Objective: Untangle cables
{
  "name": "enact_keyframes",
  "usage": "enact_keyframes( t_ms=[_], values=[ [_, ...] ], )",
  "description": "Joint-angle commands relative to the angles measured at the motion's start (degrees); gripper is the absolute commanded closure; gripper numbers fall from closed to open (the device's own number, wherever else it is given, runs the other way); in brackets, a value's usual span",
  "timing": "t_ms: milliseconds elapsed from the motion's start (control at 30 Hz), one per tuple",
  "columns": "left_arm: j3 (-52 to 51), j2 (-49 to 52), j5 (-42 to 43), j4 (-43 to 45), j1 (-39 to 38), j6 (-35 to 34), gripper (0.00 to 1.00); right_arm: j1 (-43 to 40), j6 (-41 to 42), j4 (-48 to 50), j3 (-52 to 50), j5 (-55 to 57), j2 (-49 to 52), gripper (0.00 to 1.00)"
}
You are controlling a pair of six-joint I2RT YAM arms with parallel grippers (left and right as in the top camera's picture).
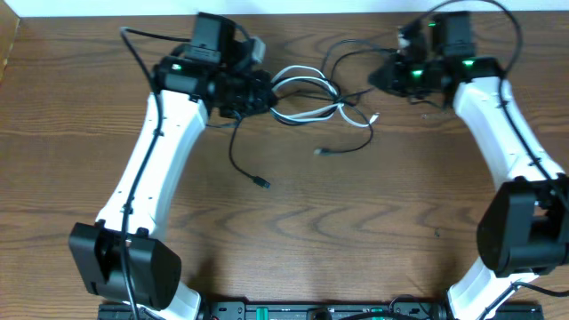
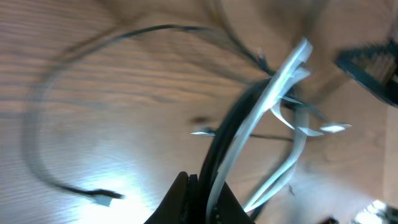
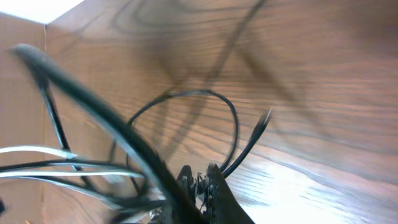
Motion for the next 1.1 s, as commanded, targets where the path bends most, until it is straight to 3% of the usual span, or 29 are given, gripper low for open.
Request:
enact_keyframes(
  t_ms=[0,400,567,633,667,733,1067],
  values=[
    [0.42,-2.84,-5.92,-0.42,5.81,2.97,0.93,-6.56,-3.58,-3.34,0.0,2.6,-0.15,0.99],
    [0.44,-12.5,-4.09,4.11,11.58,5.07,0.92,-10.75,-7.41,-12.61,0.0,9.84,-0.07,0.99],
    [0.44,-15.58,5.84,8.83,9.7,5.07,0.92,-9.9,-18.36,-10.21,0.0,-6.1,-0.09,0.97],
    [0.44,-15.93,9.31,10.54,8.68,5.07,0.92,-9.14,-23.58,-9.07,0.02,-15.13,-0.22,0.81],
    [0.44,-15.91,13.86,12.35,7.96,5.09,0.92,-8.33,-26.4,-8.24,0.07,-21.0,-0.42,0.62],
    [0.42,-15.67,19.67,14.4,7.32,5.09,0.92,-7.39,-27.63,-7.5,0.11,-24.92,-1.05,0.54],
    [0.42,-13.09,44.28,25.53,6.43,4.68,0.92,-0.15,-25.86,-1.42,0.13,-28.92,-6.34,0.36]
  ],
)
